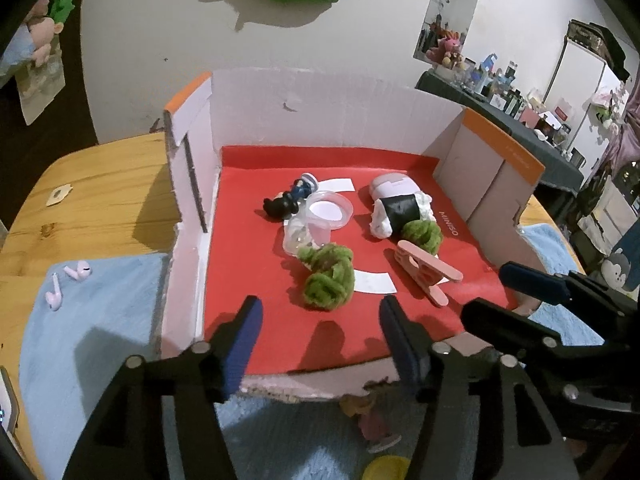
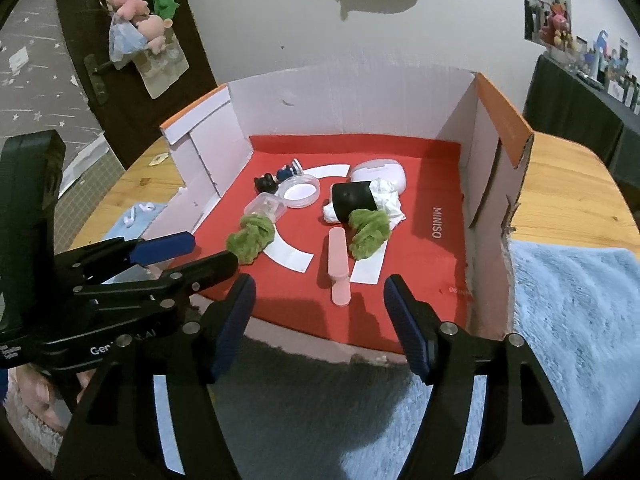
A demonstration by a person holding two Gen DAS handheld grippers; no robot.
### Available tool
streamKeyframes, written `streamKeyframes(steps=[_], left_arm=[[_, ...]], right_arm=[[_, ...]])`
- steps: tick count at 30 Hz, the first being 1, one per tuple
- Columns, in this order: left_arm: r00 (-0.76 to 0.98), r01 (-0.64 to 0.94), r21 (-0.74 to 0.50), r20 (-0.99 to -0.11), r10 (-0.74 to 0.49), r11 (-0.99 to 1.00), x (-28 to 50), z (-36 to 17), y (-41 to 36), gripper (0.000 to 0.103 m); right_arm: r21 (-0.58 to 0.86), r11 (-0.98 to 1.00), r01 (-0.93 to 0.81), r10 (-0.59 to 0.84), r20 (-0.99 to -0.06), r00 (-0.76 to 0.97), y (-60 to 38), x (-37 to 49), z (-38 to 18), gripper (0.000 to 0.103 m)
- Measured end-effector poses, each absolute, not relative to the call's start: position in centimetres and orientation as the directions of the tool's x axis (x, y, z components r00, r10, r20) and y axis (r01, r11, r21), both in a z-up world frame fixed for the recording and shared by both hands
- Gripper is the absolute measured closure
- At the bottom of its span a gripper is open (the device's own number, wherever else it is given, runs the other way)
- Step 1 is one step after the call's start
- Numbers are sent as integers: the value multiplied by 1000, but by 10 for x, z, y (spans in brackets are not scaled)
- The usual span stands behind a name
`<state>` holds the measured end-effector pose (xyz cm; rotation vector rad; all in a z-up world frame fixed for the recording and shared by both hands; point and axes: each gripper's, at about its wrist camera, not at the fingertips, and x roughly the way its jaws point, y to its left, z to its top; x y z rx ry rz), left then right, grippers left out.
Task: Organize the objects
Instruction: 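Withdraw both open tools out of the box over the towel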
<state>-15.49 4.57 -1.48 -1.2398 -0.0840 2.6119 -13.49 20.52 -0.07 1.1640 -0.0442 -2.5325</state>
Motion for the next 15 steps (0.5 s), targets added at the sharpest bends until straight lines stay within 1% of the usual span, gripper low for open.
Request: streamKeyframes(steps=[1,3,9,10,13,15], left_arm=[[-610,-197,-157,-753,246,-968,-153,-14,45,36],[-612,-196,-157,-751,246,-968,-150,-13,44,34],[-626,-189,-147,-744,234,-971,-140,-10,41,26],[-627,-188,-145,-744,232,-971,-139,-9,41,23],[-637,-185,-133,-738,222,-974,-133,-7,40,18],[-642,-187,-127,-735,218,-974,-131,-6,40,15]], right_arm=[[172,-937,304,-328,-728,-602,205,-132,1,36],[171,-936,306,-330,-725,-605,204,-129,3,30],[166,-938,305,-327,-718,-614,204,-117,6,30],[164,-938,304,-325,-717,-616,204,-115,6,30],[161,-939,303,-323,-714,-621,204,-110,7,22],[157,-940,304,-322,-710,-627,205,-106,8,22]])
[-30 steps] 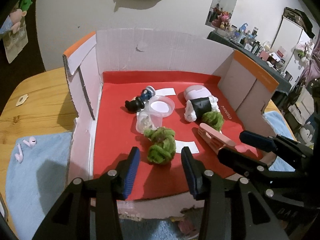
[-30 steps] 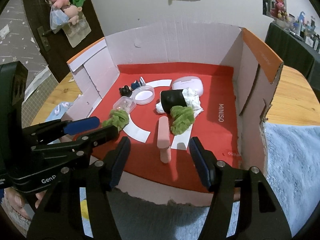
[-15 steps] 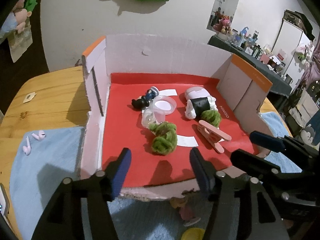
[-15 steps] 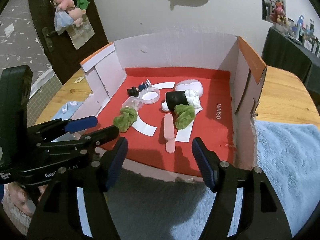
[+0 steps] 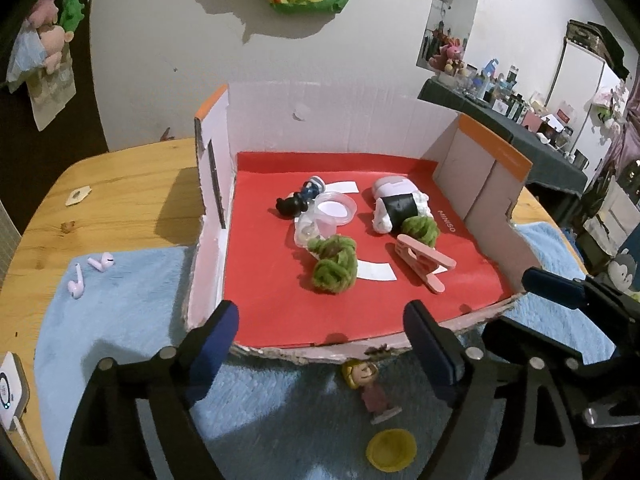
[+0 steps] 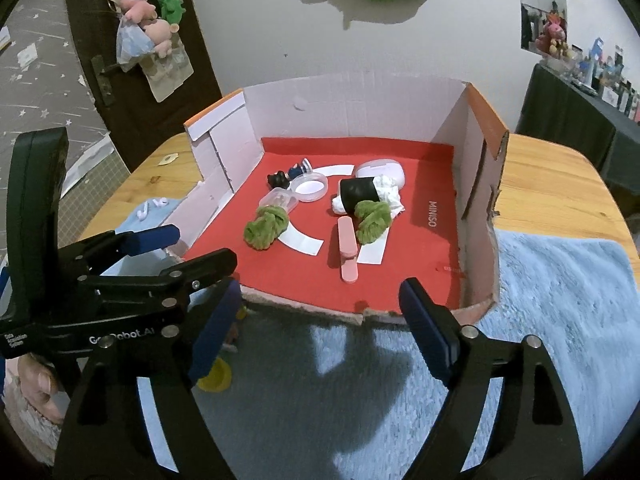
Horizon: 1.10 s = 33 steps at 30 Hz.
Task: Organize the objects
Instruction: 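Withdraw both open tools out of the box over the towel, then move the left tool to the girl figurine while the right tool approaches the yellow cap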
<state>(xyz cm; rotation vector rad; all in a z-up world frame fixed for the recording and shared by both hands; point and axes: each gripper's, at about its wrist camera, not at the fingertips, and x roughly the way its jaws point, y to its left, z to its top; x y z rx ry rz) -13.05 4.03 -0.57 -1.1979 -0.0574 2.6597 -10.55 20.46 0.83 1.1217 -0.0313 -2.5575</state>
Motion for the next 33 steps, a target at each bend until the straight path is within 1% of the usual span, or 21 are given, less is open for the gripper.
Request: streamKeyframes(steps=[4,8,11,20,33], left_arm=[[-651,-189,-108,-730,207,-976,-123,-2,41,12],[-656,-182,-107,-727,202,-977,-117,-1,38,6],[-654,-175,-111,-730,199,-978,-114,-3,37,5],[-651,-154,-105,-737,181,-982,-104,-7,31,5],[-636,-132,-102,-754,163,-986,-98,-15,21,5]], right_arm=[[144,-941,307,-315,-704,-636,203,-97,11,22],[142,-941,307,-315,-700,-641,204,-90,13,21],[143,-941,306,-315,-699,-642,205,-85,12,19],[146,-940,307,-316,-711,-628,204,-71,3,18],[142,-904,402,-361,-756,-546,159,-57,-33,18]])
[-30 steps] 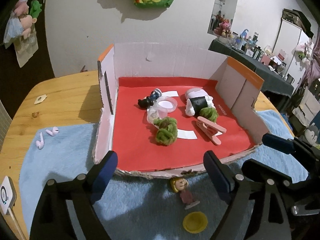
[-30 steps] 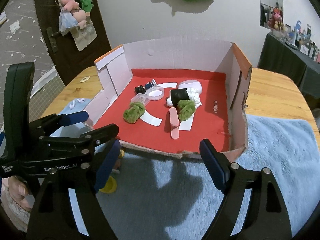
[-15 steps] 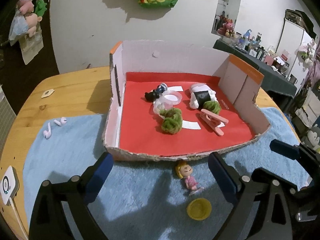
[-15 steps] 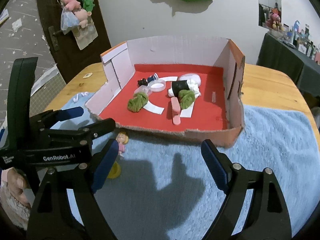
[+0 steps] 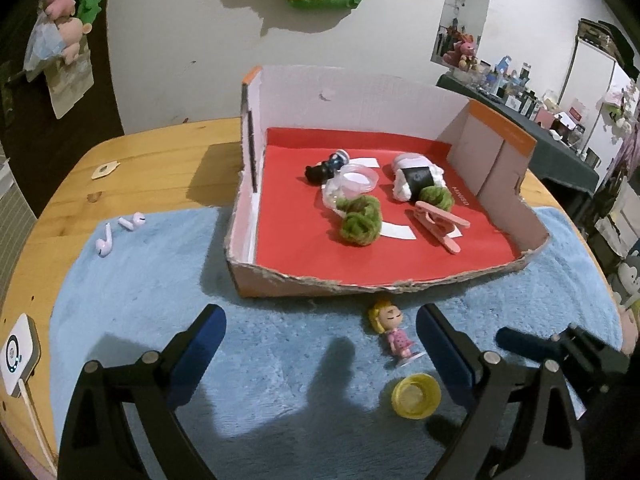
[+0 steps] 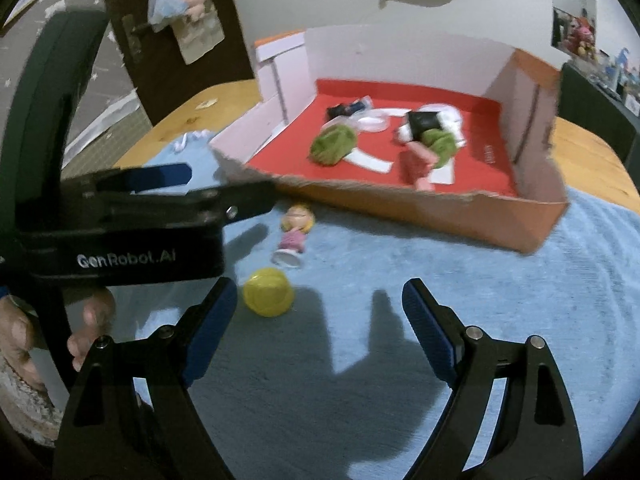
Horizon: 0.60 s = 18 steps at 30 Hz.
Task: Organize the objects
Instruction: 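Move the left tool to the girl figurine while the right tool approaches the yellow cap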
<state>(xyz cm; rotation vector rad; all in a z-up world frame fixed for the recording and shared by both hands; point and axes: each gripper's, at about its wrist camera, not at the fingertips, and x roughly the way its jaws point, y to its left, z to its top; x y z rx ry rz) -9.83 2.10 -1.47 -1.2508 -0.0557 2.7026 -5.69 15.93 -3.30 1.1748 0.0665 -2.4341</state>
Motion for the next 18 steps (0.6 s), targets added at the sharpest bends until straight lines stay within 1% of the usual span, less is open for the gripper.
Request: streamKeyframes(steps=[6,9,13,16,18], left_arm=[[-626,-131,-100,-763,161,-986,-100,-20,20,5],[-622,-143,-93,-766,162,-985,-101,-23,22,5],[-616,-160,-94,-769,174,-983,-101,-26,26,5],[-612,-174,-97,-769,185,-980,-101,-27,29,6],[-606,-191,-98,-771,196,-977,-100,-29,32,11]], right_arm=[[128,-893,431,-362,-773,-521,142,-61,-46,18],[90,-904,417,-323,-783,-531,144,-62,-50,18],[63,-934,352,-264,-785,-560,165,-68,-50,18],[44,-962,270,-200,-788,-583,192,-74,-51,18],[55,-970,236,-188,-787,-587,206,-79,-51,18]])
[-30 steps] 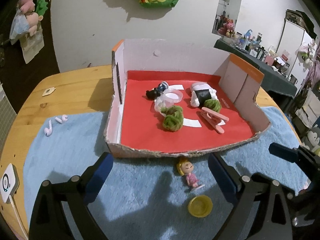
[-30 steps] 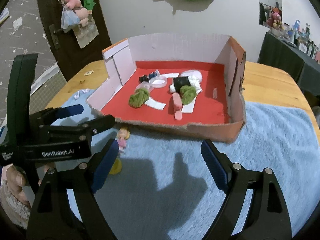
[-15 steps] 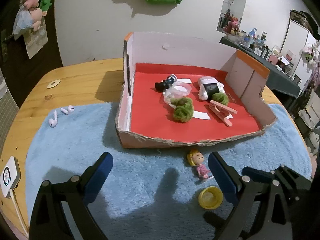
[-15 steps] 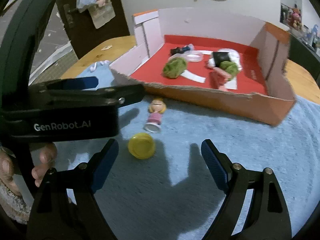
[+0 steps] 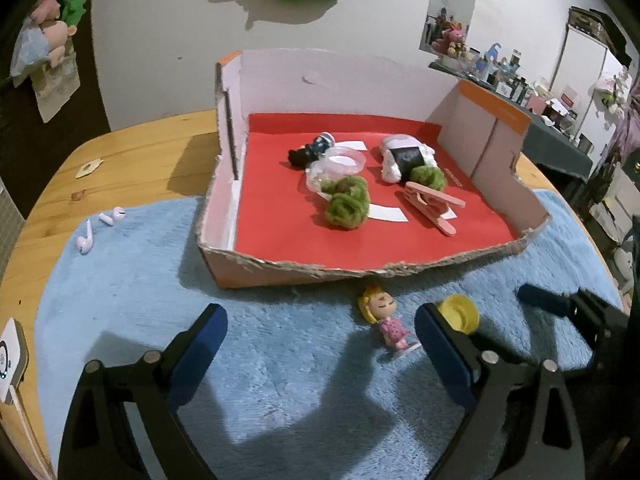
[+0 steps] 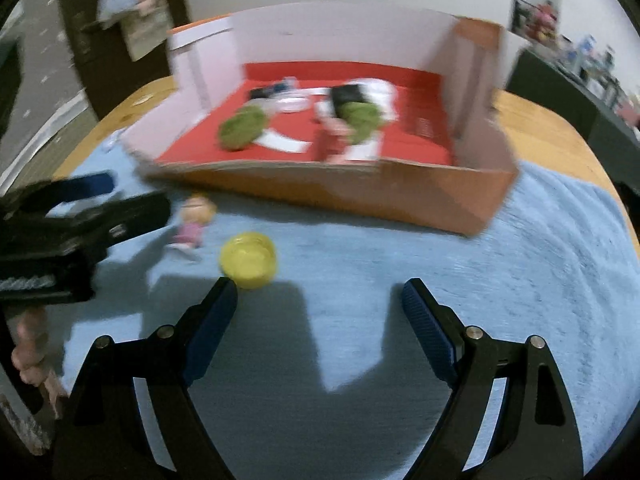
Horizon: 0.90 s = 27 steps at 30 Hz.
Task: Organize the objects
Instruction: 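Move the left tool to the girl figurine while the right tool approaches the yellow cap, then close the left tool on the figurine base while the right tool closes on the yellow cap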
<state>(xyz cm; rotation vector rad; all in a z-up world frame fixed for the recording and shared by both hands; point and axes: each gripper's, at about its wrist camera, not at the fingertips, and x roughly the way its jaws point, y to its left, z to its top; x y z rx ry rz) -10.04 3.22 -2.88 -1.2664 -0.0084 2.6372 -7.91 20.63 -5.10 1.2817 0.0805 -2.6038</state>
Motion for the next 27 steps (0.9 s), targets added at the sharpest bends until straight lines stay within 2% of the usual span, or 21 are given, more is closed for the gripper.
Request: streamKeyframes(steps=[4,11,13,15,20,22,24,27], left_arm=[[-590,-225,-95,-779,213,-970,-98,-32,38,19],[-578,-264,-104,-778,244,-959,-92,-36,45,31],[-579,-279,-106,-774,256,-954,-89,-35,46,36],[-581,-294,-104,-770,264,-950,-87,-35,48,42],[-576,-320,-117,-764,291,-940,-84,-34,50,54],[-571,-326,-121,-765,297,-938,-84,-34,51,54],[-568,-326,-126,-766,301,-937,-85,-34,51,54],[-564,-327,-135,-766,308,-935,-86,-35,51,54]], right_arm=[[39,-976,214,-164,-779,-605,217,-82,-48,18],[-2,-950,313,-202,-761,-617,198,-80,-44,23],[-9,-938,346,-220,-757,-616,192,-80,-44,27],[-26,-925,379,-229,-757,-612,186,-79,-44,36],[-60,-899,435,-245,-754,-609,174,-82,-46,46],[-60,-892,448,-255,-753,-607,172,-83,-47,48],[-58,-887,457,-261,-753,-604,171,-84,-48,59],[-39,-889,455,-270,-759,-592,173,-89,-53,68]])
